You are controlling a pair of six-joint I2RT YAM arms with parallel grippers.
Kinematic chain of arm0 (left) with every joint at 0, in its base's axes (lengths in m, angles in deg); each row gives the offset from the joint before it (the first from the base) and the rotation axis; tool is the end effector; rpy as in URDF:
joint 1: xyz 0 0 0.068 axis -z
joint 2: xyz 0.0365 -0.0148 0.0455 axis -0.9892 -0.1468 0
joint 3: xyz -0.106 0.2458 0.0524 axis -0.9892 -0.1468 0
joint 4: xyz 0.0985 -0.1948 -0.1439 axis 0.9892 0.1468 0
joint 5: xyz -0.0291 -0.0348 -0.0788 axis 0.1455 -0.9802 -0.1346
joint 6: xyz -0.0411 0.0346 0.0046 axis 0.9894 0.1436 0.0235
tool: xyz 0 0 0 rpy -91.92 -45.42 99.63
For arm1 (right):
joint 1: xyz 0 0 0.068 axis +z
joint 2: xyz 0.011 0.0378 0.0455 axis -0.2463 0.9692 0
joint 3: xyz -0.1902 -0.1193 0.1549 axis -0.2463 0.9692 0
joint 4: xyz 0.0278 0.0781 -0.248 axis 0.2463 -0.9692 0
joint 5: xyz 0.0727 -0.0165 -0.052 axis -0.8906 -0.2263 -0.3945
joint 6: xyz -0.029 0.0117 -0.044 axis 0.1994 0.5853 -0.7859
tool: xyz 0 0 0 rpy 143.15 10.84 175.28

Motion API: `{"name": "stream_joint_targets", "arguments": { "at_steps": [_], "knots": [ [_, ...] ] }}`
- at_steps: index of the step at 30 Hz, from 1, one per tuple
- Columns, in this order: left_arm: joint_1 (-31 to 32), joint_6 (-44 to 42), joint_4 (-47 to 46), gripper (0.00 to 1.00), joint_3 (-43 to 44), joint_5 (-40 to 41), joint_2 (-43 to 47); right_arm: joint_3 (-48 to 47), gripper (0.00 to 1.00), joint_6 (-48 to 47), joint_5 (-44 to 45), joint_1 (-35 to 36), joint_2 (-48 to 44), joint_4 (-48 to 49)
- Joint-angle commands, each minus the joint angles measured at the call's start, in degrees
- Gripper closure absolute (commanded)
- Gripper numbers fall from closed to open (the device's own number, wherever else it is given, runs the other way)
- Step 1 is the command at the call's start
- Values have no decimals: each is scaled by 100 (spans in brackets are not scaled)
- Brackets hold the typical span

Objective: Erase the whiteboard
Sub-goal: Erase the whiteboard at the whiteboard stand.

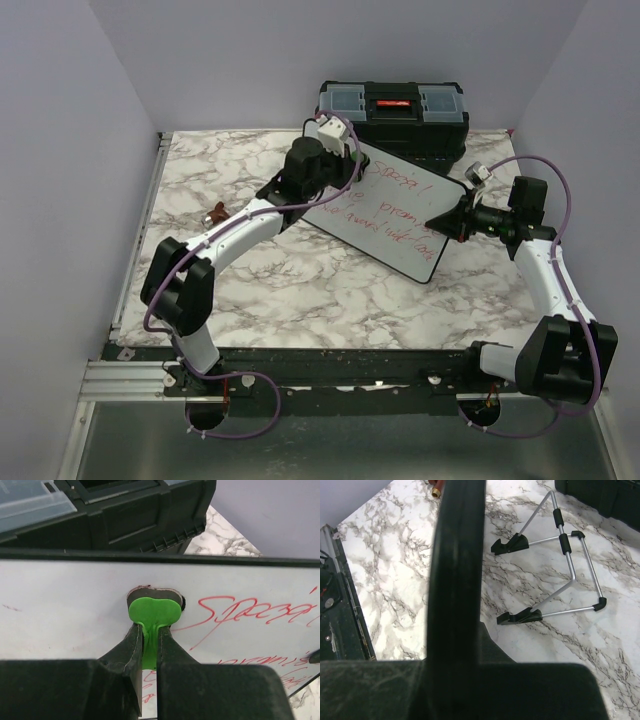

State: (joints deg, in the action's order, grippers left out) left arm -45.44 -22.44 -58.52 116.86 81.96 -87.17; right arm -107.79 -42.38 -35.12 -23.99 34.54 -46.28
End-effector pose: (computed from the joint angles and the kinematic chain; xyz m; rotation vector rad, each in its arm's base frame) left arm 0.3358 -0.2500 0.3339 0.4121 1.7492 -0.7528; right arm 0.2523 -0.0100 0.2785 -0.7391 1.7949 0.9447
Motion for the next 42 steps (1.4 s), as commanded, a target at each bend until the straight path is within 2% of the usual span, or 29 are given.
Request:
{"name": "stream_joint_targets", "arguments": {
  "at_steps": [1, 6, 10, 21, 26, 30, 42],
  "knots": [
    [24, 119, -94, 100, -714, 0, -67, 12, 99, -502, -724, 249, -36, -521],
    [68, 152, -211, 100, -1073, 30, -53, 24, 99, -502, -724, 252, -34, -521],
    [69, 138, -211, 100, -1016, 65, 6, 24, 99, -495, -720, 247, -43, -514],
    [9, 29, 364, 100, 618, -52, -227, 20, 99, -490, -715, 249, -78, -513],
    [9, 55, 465, 100, 961, -113, -316, 25, 99, -498, -724, 252, -101, -521],
    [5, 82, 406, 100, 792, -139, -323, 12, 99, -504, -731, 246, -102, -530],
    [9, 243, -204, 100, -953, -96, -136, 14, 100, -504, -750, 249, -69, -530]
  ]
}}
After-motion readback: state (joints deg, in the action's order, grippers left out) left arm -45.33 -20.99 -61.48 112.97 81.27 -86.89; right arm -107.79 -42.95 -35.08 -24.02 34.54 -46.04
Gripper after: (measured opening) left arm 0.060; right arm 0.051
